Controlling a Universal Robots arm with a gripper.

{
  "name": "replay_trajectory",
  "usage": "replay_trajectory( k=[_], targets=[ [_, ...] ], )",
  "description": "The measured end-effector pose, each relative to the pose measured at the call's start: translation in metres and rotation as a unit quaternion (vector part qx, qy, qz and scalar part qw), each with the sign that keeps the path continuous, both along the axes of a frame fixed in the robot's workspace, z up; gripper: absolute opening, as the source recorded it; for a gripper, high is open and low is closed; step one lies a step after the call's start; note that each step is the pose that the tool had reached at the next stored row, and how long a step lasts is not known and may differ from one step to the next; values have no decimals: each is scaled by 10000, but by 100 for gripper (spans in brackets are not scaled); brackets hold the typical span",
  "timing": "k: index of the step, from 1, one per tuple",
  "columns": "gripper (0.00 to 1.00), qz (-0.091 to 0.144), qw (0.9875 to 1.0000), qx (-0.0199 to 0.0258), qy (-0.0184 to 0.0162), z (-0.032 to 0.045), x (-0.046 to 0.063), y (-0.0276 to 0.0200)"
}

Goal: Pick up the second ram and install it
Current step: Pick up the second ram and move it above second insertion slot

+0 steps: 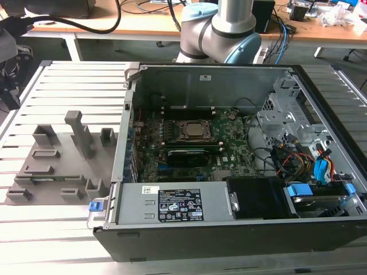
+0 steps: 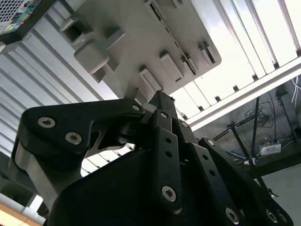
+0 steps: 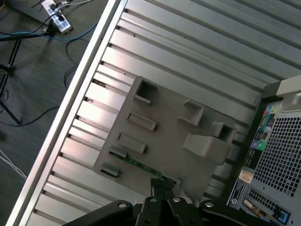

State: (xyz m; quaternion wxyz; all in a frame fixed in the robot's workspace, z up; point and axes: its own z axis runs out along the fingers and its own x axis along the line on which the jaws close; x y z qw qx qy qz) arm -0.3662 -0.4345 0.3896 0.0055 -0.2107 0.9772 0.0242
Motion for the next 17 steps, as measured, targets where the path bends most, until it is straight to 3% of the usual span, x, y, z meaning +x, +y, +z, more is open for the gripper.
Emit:
replay_trajectory(
  k=[4,9,12,17],
  targets=[
    [11,437,9990,0,0,0,0,0],
    [11,737,9973,0,0,0,0,0],
    [11,1075,9942,0,0,0,0,0],
    [11,1369,9906,0,0,0,0,0]
  ],
)
